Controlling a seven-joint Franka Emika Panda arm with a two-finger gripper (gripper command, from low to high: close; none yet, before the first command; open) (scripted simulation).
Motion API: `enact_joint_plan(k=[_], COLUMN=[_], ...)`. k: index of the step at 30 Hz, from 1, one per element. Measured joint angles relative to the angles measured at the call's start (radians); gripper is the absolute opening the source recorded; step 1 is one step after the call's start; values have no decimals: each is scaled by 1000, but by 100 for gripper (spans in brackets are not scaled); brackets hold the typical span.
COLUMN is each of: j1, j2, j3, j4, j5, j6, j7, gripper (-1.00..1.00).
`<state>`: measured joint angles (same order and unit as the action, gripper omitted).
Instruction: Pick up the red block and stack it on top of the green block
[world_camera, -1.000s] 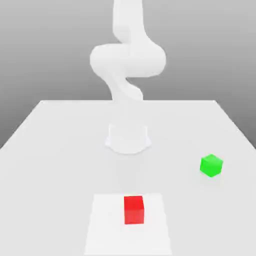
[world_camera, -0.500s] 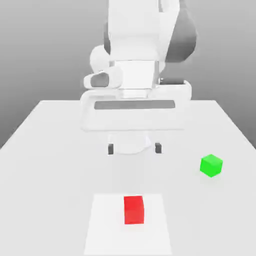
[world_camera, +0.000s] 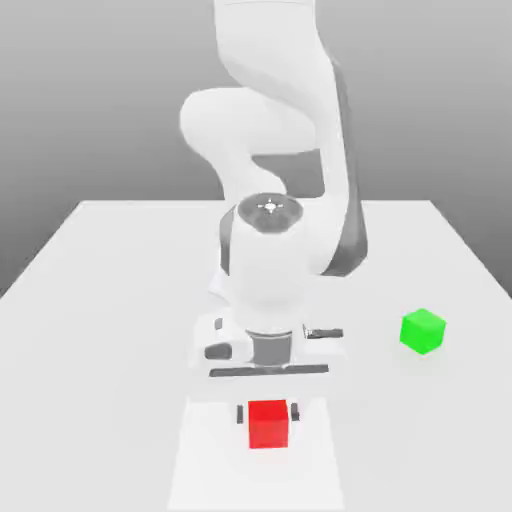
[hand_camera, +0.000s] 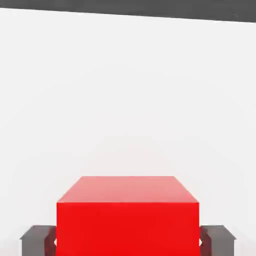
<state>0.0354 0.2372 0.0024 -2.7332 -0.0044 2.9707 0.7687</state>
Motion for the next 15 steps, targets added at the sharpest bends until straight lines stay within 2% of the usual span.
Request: enact_joint_plan(k=[3, 9, 15], j1=[-1, -6, 239], j2=[7, -184, -325], j3=[1, 6, 140], j4=[1, -27, -90], j5=[-2, 2, 105], j6=[6, -158, -231], j7=[1, -2, 78], gripper=[-100, -100, -100])
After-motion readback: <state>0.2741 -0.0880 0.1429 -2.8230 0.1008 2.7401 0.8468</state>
